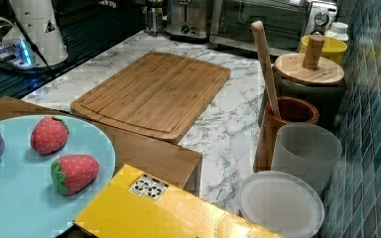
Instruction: Turn on the toaster.
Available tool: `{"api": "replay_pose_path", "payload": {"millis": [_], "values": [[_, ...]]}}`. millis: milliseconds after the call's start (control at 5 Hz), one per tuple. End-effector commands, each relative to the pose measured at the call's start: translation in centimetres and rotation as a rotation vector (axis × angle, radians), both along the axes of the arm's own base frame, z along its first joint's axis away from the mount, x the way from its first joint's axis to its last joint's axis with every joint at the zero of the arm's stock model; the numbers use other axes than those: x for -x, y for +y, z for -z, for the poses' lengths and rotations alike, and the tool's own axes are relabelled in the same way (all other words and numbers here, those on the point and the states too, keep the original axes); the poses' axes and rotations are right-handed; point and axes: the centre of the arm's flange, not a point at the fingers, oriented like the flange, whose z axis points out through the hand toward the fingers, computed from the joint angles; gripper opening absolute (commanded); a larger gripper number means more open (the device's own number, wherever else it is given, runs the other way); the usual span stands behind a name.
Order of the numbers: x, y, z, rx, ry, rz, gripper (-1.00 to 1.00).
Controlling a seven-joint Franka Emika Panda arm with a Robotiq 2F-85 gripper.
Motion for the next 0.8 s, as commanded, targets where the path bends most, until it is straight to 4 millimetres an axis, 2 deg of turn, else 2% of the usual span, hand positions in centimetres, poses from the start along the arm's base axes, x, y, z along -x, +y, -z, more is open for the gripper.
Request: {"api": "replay_pose_path", "payload": {"millis": [200, 400, 600, 800], "values": [[0.0, 0.0, -0.1, -0.004, -0.005, -0.013, -1.0], [0.7, 1.5, 2.4, 0.008, 0.013, -0.072, -1.0], [2.8, 4.4, 4.9, -0.013, 0.023, -0.17, -1.0], [4.9, 7.5, 6.3, -0.015, 0.017, -0.254, -1.0]]}}
